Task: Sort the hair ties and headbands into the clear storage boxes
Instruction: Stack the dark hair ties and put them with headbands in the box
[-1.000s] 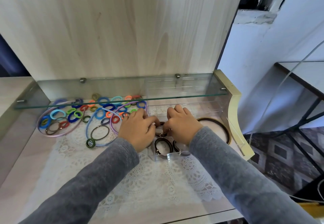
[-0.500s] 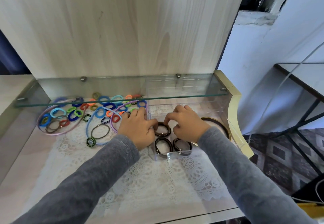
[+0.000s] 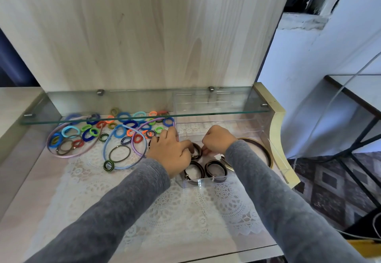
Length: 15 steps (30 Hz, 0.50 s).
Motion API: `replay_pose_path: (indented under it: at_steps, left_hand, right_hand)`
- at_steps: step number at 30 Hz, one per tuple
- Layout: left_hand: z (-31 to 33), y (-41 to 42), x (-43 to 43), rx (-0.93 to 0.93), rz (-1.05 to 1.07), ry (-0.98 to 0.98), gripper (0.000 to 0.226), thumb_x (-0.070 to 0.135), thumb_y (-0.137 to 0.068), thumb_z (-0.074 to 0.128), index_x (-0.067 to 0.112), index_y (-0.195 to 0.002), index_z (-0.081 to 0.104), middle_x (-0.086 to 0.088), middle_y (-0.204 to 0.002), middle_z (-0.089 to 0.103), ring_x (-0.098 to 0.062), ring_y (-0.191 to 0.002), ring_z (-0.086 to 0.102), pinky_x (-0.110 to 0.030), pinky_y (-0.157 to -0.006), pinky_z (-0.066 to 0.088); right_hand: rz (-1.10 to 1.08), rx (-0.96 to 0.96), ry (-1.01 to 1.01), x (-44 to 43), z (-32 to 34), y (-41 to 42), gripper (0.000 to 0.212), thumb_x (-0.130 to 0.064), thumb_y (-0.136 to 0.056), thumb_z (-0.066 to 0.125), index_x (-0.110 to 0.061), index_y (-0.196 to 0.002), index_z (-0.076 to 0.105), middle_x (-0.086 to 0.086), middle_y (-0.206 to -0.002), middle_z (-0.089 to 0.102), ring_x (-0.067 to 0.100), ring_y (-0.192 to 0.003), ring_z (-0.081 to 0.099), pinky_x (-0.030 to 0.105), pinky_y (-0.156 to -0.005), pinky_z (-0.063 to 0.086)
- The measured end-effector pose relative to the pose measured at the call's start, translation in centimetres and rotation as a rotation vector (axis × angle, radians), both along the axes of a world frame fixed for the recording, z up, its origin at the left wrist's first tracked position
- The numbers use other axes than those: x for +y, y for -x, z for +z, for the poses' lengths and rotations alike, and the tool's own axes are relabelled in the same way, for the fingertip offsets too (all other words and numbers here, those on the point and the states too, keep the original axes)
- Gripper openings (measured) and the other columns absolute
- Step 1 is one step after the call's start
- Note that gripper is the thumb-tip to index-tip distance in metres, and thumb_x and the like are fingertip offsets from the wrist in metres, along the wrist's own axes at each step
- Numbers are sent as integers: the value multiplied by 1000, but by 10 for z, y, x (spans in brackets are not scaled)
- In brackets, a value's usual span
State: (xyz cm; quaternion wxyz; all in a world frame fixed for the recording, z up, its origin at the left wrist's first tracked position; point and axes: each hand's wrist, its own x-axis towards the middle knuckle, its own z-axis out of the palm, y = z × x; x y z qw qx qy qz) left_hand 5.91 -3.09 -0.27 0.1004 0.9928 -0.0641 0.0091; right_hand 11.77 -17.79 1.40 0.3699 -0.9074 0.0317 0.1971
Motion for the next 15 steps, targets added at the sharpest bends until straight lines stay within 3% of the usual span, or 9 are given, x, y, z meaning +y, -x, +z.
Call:
replay_pose_path:
  at_steps: [7,11,15]
  left_hand:
    - [-3,-2,-4,82,28,63,31,33,-90,37,40,-112,57,-1,-104,30,-23,-108,34,-41,-97,30]
    - [-1,2,-4,91,18,52,53,36,-74,22,40,-114,57,0,-102,27,-24,-109,33,-38,-94,29]
    - [-3,4,1,-3,21,-27,53,37,-73,20,36,-112,56,-1,-103,29,-24,-107,35,-38,-91,30]
  right_hand:
    - [-25,87,-94,6,2,3,21,-8,-85,42,-1,-100,56,18,-96,66,26,-77,70,33,-64,59]
    - [-10,88,-83,8,4,6,23,-10,-84,44,-1,-101,57,17,-98,65,26,-78,69,30,-61,58]
    - [20,59,-26,8,6,8,25,-6,-84,43,-2,-97,64,15,-90,69,24,-75,70,30,-61,59]
